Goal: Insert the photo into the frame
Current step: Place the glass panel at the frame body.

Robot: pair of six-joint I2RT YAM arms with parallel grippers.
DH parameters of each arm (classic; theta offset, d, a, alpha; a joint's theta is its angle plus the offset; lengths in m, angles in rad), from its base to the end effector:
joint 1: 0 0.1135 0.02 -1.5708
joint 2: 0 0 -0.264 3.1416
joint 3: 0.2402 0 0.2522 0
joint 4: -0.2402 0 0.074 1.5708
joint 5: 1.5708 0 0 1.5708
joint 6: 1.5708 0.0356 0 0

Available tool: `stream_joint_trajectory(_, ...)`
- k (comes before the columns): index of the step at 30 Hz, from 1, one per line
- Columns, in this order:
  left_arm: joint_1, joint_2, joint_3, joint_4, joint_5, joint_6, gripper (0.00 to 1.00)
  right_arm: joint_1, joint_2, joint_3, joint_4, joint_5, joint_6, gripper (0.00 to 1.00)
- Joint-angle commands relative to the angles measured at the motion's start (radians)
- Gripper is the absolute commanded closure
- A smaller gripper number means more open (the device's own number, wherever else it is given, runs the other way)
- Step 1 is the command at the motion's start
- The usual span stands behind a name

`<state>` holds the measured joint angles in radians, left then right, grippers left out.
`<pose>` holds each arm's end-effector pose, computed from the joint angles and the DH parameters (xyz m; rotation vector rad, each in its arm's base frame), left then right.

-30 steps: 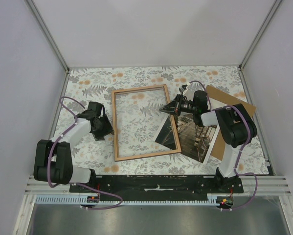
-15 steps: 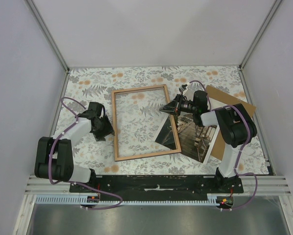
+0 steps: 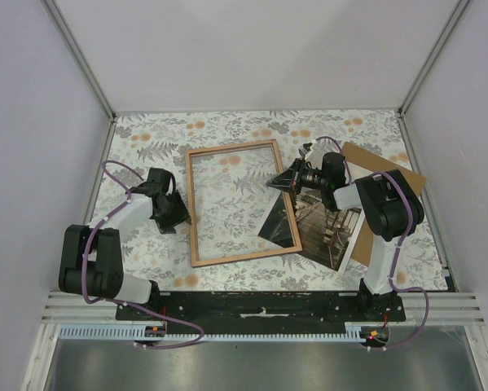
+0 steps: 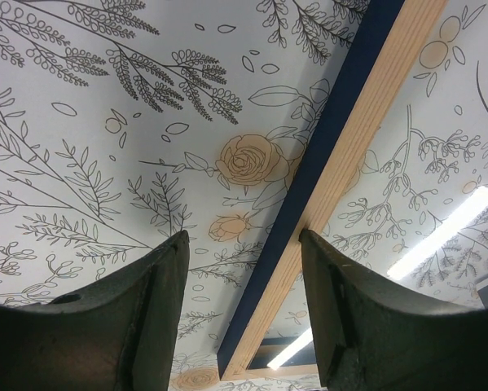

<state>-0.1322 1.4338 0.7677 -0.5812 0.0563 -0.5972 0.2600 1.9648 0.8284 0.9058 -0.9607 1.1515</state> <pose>0.2460 -0.0347 0.1670 -0.6438 2.7759 -0.2408 0.3508 0.1235 0.1387 0.1148 2.1168 1.7842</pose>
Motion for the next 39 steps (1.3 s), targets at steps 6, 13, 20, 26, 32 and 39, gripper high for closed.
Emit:
stream_joint_trajectory(6, -0.006, 0.050, -0.022, -0.022, -0.052, 0.034, 0.37, 0.007, 0.009, 0.041, 0.028, 0.010, -0.052, 1.00)
stream_joint_trajectory(13, -0.007, 0.054, -0.022, -0.022, -0.076, 0.034, 0.37, 0.008, -0.017, 0.067, -0.113, 0.034, -0.159, 1.00)
stream_joint_trajectory(20, -0.009, 0.054, -0.022, -0.022, -0.076, 0.034, 0.37, 0.015, -0.006, 0.077, -0.117, 0.036, -0.173, 1.00)
stream_joint_trajectory(26, -0.012, 0.060, -0.022, -0.022, -0.075, 0.034, 0.37, 0.024, -0.012, 0.077, -0.136, 0.043, -0.200, 1.00)
stream_joint_trajectory(32, -0.010, 0.063, -0.021, -0.022, -0.076, 0.036, 0.37, 0.031, -0.030, 0.074, -0.146, 0.051, -0.226, 1.00)
stream_joint_trajectory(39, -0.010, 0.066, -0.022, -0.022, -0.076, 0.034, 0.37, 0.038, -0.047, 0.067, -0.131, 0.057, -0.237, 1.00)
